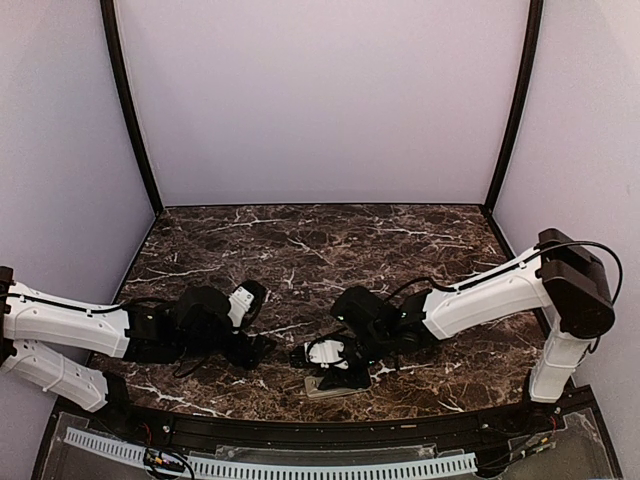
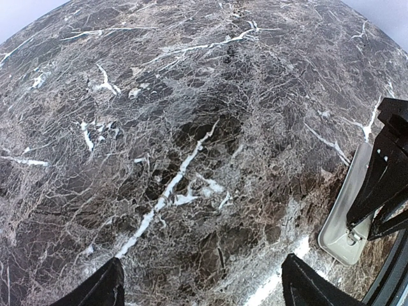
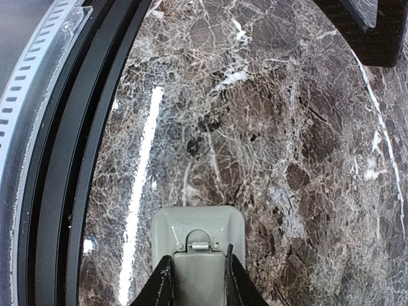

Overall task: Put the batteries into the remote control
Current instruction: Load the battery cover onto the remote control without the battery cover.

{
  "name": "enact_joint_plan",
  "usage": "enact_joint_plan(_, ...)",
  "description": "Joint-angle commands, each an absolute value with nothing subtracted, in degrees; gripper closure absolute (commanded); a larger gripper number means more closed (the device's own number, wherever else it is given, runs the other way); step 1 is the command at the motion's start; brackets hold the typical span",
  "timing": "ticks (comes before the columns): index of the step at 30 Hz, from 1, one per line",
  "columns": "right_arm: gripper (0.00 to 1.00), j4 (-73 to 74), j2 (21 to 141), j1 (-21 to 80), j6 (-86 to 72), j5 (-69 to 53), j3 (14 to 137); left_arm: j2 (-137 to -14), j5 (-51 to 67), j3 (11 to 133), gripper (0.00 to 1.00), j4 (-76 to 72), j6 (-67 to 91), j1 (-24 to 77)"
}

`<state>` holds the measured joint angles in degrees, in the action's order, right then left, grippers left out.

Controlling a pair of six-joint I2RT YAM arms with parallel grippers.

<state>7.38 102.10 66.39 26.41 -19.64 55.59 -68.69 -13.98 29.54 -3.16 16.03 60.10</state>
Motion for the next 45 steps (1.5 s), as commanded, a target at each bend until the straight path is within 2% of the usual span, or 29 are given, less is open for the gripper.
enact_joint_plan(1, 0.74, 11.62, 102.78, 66.61, 26.89, -20.71, 56.08, -68.98, -13.55, 30.02, 0.16, -2.65, 15.38, 59.94)
enact_joint_plan(15, 0.73, 13.77, 103.35, 66.61, 28.17, -22.4, 57.13, -68.91, -13.45, 29.6, 0.16, -2.76, 15.56, 59.94)
enact_joint_plan(32, 0.51, 14.23, 103.7, 66.27, 28.16, -22.66, 58.64, -68.95, -12.2, 29.19, 0.15, -3.32, 15.3, 59.94)
enact_joint_plan(39, 0.48, 14.81, 101.01, 66.18, 28.05, -23.7, 60.42, -69.51, -10.84, 29.4, 0.16, -4.19, 13.85, 59.94)
enact_joint_plan(45, 0.48, 16.31, 94.4, 65.2, 26.95, -29.19, 60.91, -67.93, -8.26, 28.79, 0.17, -6.12, 11.4, 59.94)
